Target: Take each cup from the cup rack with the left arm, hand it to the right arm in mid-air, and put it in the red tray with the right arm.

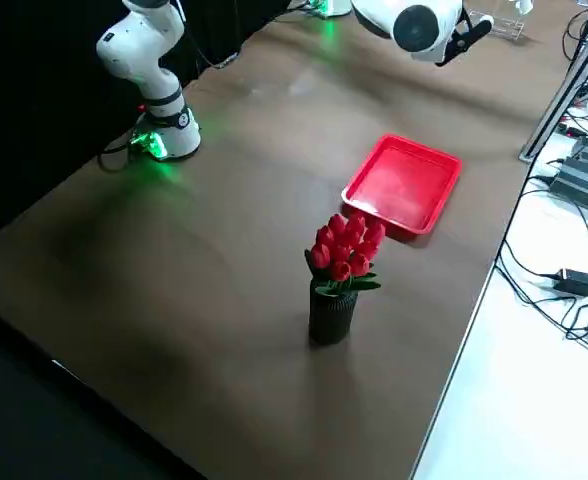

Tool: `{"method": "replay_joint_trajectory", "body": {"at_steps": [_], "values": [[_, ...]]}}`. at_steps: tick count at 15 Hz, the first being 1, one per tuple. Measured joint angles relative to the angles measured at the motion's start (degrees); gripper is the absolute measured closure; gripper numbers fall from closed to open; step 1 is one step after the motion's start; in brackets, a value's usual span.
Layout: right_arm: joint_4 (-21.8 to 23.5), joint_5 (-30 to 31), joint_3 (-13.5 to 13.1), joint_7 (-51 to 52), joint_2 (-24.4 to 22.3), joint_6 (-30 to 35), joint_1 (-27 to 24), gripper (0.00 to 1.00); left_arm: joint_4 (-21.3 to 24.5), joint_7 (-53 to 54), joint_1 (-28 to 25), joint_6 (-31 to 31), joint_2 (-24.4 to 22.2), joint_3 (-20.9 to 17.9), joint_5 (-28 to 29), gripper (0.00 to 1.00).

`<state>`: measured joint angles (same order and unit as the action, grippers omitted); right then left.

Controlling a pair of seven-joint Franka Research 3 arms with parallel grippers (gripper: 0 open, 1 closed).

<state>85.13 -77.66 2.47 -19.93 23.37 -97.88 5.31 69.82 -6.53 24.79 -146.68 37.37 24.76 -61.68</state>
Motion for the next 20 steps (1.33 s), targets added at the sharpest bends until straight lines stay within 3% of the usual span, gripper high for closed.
{"method": "replay_joint_trajectory", "body": {"at_steps": [2,5,6,7,8,13,16,20], "values": [[-0.01,-0.21,0.02,-0.09,0.10,-1.22,1.52,0.41,0.00,-0.02,0.00,0.00,0.00,0.03,-0.01,0.23],[-0.01,-0.34,0.01,-0.18,0.74,-1.69,2.38,0.51,0.00,-0.03,-0.01,-0.02,0.01,0.05,-0.02,0.23],[0.00,-0.34,0.00,-0.18,0.92,-1.59,2.38,0.61,-0.03,-0.03,-0.05,-0.15,0.02,0.04,-0.03,0.23],[-0.02,-0.50,0.02,-0.25,1.15,-1.49,2.39,0.83,-0.14,-0.04,-0.10,-0.32,0.03,0.05,-0.05,0.23],[-0.02,-0.70,-0.06,-0.67,1.17,-1.37,2.35,0.88,-0.19,0.11,-0.11,-0.35,0.05,0.06,-0.06,0.24],[-0.13,-0.80,-0.13,-0.79,1.17,-1.34,2.34,0.89,-0.24,-0.06,-0.15,-0.36,0.09,0.06,-0.06,0.22],[-0.13,-0.71,-0.61,-0.53,1.27,-1.85,2.14,0.89,-0.49,-1.02,-0.74,-0.38,0.05,0.10,-0.10,0.01],[-0.26,1.50,-1.17,2.76,1.31,-3.93,1.56,0.89,-0.66,-2.68,-3.73,0.42,-1.38,0.14,-0.09,0.00]]}}
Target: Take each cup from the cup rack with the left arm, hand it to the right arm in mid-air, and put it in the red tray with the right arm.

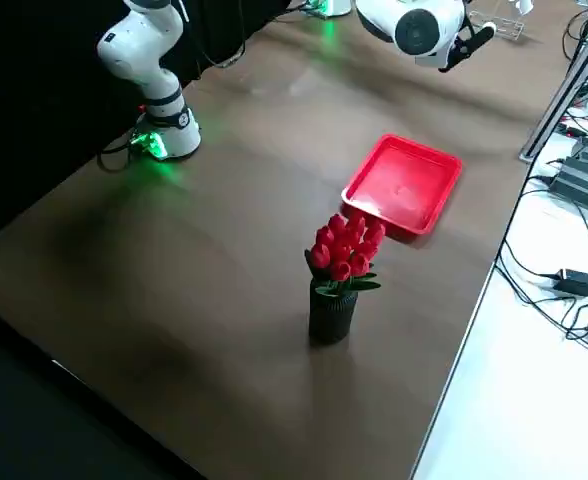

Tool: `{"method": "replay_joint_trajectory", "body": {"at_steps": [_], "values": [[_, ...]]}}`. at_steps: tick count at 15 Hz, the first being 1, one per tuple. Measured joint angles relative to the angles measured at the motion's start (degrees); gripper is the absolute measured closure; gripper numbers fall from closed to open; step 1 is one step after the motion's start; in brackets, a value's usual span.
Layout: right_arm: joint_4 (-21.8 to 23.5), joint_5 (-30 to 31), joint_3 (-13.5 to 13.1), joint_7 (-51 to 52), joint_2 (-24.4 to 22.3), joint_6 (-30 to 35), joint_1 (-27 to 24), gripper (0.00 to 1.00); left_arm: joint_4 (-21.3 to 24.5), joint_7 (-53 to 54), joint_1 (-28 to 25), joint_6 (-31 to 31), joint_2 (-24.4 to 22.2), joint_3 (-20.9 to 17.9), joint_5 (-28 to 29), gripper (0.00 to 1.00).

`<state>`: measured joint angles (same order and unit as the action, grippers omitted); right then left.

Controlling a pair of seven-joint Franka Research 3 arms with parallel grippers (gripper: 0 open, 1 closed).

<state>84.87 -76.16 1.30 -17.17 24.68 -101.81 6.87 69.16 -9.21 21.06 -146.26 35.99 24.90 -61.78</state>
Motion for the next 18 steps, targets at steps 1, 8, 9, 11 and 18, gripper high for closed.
{"method": "replay_joint_trajectory", "body": {"at_steps": [1,8,9,11,18], "values": [[-0.14,1.98,-0.02,0.36,0.00,-1.10,-0.04,0.89,0.54,-0.52,-1.25,1.69,-0.61,-0.08,0.02,0.00],[-0.64,17.04,0.28,0.71,0.77,-17.54,0.73,0.89,9.62,-1.99,-16.89,22.19,-4.20,-0.26,19.30,0.00],[-0.61,17.80,0.27,0.71,1.39,-19.18,0.74,0.89,10.17,-1.98,-19.24,25.06,-4.48,-0.28,23.86,0.00],[-0.42,18.39,0.17,0.71,4.26,-25.53,0.70,0.89,10.59,-0.62,-25.90,32.09,-4.65,-0.22,38.74,0.00],[-0.49,30.23,-0.05,-0.28,9.29,-34.72,0.22,0.89,10.62,10.88,-34.81,34.38,-4.79,-0.45,71.33,0.00]]}}
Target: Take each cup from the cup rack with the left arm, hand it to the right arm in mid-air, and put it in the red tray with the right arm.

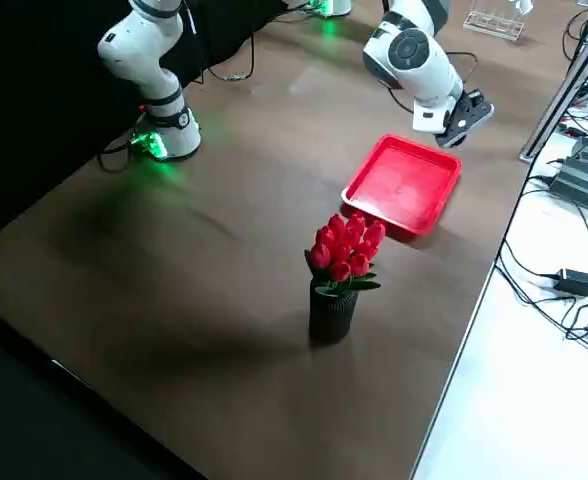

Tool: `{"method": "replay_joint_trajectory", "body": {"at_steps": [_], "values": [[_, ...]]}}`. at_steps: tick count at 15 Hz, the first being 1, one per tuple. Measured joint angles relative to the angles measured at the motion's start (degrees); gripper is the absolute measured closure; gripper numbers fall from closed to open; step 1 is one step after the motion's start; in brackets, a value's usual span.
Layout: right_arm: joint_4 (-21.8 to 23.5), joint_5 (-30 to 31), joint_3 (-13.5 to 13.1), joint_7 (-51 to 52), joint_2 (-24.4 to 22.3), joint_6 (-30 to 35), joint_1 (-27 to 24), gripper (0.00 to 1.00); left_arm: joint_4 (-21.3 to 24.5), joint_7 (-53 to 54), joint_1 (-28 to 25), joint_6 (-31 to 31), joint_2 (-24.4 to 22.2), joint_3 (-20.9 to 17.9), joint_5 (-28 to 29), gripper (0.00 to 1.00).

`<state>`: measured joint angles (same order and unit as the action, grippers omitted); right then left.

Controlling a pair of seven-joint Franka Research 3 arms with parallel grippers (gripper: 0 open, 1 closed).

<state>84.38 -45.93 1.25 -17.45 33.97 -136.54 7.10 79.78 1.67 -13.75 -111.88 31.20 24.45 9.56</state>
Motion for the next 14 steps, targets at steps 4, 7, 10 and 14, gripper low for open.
{"method": "replay_joint_trajectory", "body": {"at_steps": [4,7,10,14], "values": [[-1.42,15.82,-0.11,0.14,-0.01,4.92,-2.28,0.89,0.54,9.40,-2.32,-0.10,0.39,-0.90,12.37,0.00],[-2.95,23.21,-0.11,0.83,-0.02,8.37,-3.09,0.89,0.58,18.65,-4.07,-2.00,1.98,-0.94,19.04,0.00],[-3.01,27.46,0.11,0.60,0.23,9.27,-2.47,0.89,0.59,24.98,-4.04,-4.98,3.75,-2.17,24.11,0.00],[-2.86,32.20,0.15,-7.20,3.17,8.91,-0.57,0.89,0.60,30.94,-4.01,-7.89,5.34,-3.75,29.88,0.00]]}}
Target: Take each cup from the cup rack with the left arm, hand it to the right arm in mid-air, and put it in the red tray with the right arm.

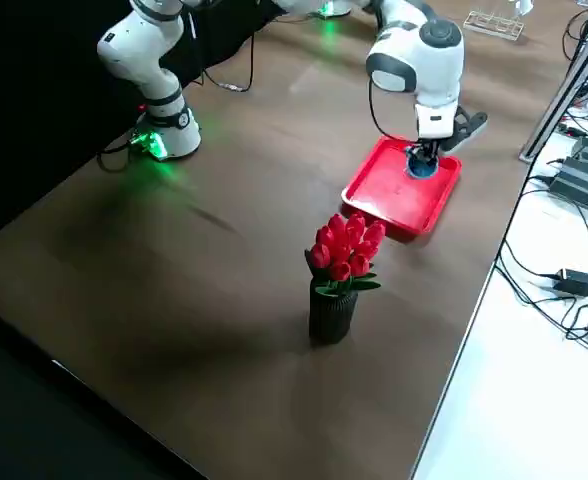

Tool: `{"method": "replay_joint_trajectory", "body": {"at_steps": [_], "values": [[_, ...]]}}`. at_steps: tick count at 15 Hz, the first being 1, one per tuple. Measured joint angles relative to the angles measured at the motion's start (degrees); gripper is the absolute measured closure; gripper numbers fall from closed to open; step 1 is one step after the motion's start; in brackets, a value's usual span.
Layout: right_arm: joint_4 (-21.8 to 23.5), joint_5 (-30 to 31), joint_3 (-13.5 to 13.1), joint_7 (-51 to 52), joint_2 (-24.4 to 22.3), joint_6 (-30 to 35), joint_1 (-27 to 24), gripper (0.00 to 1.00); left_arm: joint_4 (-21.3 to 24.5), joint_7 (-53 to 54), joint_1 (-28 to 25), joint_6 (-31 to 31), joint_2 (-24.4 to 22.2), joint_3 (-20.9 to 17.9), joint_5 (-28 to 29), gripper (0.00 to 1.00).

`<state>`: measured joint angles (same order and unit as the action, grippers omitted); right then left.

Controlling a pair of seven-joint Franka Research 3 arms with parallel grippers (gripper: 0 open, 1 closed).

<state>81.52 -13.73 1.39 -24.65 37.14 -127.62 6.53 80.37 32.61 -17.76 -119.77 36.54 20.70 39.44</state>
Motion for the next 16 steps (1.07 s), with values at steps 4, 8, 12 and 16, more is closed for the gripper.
{"method": "replay_joint_trajectory", "body": {"at_steps": [4,8,12,16], "values": [[0.01,7.13,0.00,-6.58,2.92,-3.81,0.78,0.89,0.01,2.89,0.07,-3.52,1.59,-0.71,2.60,0.00],[0.08,7.79,-0.14,-6.78,6.01,-8.05,0.82,0.89,0.01,3.46,0.08,-4.21,2.35,-1.21,4.45,0.00],[0.11,9.50,-0.32,-6.86,7.44,-8.52,0.85,0.89,0.22,3.46,0.13,-4.21,2.56,-1.21,5.10,0.00],[0.80,9.76,-0.32,-6.88,7.60,-7.89,0.94,0.89,1.68,3.25,0.34,-4.21,2.58,-1.22,5.10,0.00]]}}
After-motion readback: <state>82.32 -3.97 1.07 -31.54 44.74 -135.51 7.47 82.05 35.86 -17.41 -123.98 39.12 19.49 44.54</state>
